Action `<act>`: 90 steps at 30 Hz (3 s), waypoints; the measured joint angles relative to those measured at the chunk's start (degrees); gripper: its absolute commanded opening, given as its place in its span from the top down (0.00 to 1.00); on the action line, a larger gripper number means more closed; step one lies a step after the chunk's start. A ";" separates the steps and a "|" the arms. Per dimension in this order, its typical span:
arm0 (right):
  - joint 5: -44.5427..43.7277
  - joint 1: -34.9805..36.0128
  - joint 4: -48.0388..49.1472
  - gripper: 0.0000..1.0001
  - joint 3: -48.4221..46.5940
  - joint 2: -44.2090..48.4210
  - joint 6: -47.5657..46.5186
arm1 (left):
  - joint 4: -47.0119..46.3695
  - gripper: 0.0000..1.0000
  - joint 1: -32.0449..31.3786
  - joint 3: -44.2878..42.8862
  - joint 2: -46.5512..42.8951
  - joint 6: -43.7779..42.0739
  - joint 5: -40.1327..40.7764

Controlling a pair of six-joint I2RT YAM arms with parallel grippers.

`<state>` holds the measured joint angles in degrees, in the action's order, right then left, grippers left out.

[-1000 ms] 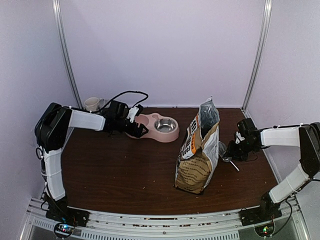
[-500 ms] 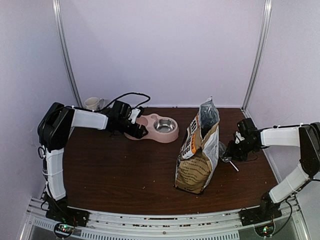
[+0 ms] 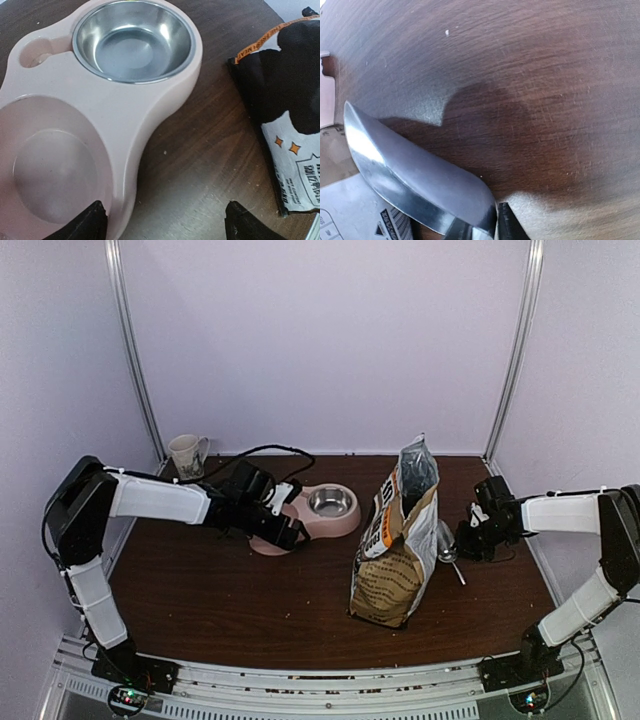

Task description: Serve the pet food

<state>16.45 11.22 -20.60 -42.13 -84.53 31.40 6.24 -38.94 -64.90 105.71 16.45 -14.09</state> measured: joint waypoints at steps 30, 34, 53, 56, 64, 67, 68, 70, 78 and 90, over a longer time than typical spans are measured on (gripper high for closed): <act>-8.81 7.89 -4.92 1.00 -5.68 37.07 15.23 | 3.65 0.17 -13.60 7.37 -47.76 9.27 20.48; -13.62 17.51 -4.09 1.00 -14.69 36.70 18.27 | 3.28 0.17 -19.15 1.97 -45.97 10.91 22.29; -22.93 44.39 6.84 1.00 -35.58 11.17 19.93 | -6.71 0.13 -26.43 -5.09 -29.90 18.25 9.70; -22.93 45.05 6.91 1.00 -36.37 9.79 19.54 | -6.78 0.12 -26.43 -5.64 -28.81 18.69 8.59; -22.53 45.27 6.95 1.00 -36.37 9.92 18.38 | -9.94 0.40 -24.13 -6.10 -26.86 20.83 3.45; -21.84 45.33 7.23 1.00 -35.74 10.93 18.56 | -8.92 0.41 -23.26 -7.80 -25.24 20.31 3.04; -21.66 45.33 7.23 1.00 -35.28 11.52 18.60 | -8.46 0.41 -23.08 -8.28 -24.85 20.06 3.08; -21.35 45.40 7.26 1.00 -34.42 12.81 18.88 | -7.39 0.41 -22.86 -8.90 -24.52 19.45 3.39; -21.05 45.72 7.02 1.00 -33.14 15.82 20.06 | -5.25 0.36 -22.86 -11.23 -22.86 16.59 3.08; -17.75 45.81 6.82 1.00 -32.44 16.02 19.34 | -4.22 0.60 -22.86 -15.52 -18.27 11.72 -3.87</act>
<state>-1.30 57.04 -13.78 -74.56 -68.51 50.74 2.02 -61.80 -80.42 87.44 28.16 -17.96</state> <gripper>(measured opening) 0.019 0.523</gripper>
